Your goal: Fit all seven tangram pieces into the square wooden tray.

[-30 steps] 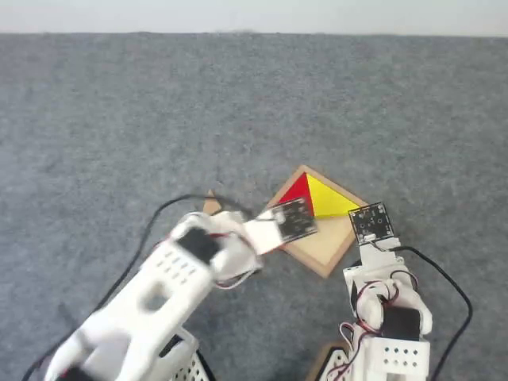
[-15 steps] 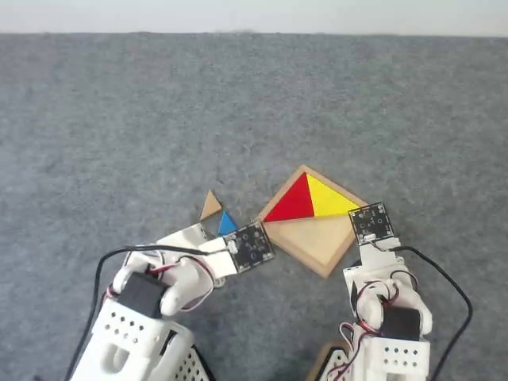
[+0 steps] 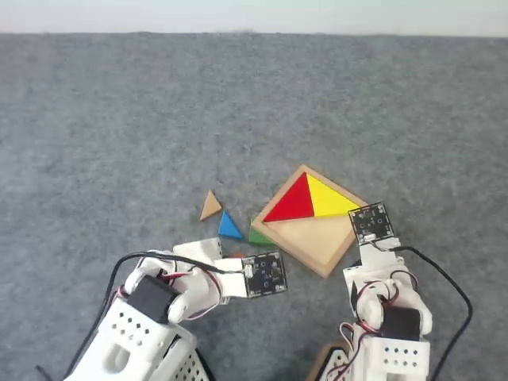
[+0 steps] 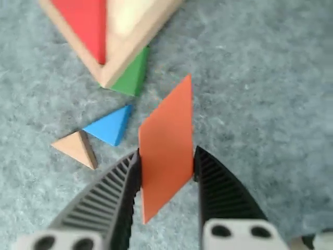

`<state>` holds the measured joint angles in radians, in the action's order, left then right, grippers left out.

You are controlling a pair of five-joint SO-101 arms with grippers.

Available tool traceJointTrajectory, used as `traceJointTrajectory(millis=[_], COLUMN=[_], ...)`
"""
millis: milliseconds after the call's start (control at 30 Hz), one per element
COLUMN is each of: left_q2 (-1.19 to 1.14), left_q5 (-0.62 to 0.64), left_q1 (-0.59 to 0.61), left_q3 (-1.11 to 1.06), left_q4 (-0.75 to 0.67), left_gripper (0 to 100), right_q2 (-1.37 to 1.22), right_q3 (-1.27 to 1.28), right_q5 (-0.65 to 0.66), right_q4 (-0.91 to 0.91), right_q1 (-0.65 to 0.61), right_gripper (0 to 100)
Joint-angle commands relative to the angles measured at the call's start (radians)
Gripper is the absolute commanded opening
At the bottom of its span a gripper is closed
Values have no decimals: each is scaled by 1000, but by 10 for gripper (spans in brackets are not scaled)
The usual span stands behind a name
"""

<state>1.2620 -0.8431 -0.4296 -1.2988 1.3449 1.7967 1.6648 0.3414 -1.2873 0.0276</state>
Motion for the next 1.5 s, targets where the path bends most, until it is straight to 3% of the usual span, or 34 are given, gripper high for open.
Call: traceJointTrajectory(millis=[0,167,367,533,667,867,1033,1333,1467], left_q2=[15,8,9,-17,-192,-582,-905,-1370,-1516], left_q5=[-84,-143,-138,241,394,614,862,1003,1065], left_q1=[-61,-170,-178,-176,-176,-120,-126,-149,-213], left_q3=[10,13,25,134,257,475,725,1043,1175], left_q4=[52,89,55,-95,-94,-215,-235,-244,-244], left_gripper=[100,100,100,98,98,97,96,79,79], right_q2=[19,19,19,19,19,19,19,19,19], right_q3=[18,18,18,18,18,18,18,18,18], right_q5=[-2,-2,-2,-2,-2,-2,-2,-2,-2], right_q4=[5,5,5,5,5,5,5,5,5], right_q1=[-5,-5,-5,-5,-5,-5,-5,-5,-5], right_gripper=[8,8,8,8,8,8,8,8,8])
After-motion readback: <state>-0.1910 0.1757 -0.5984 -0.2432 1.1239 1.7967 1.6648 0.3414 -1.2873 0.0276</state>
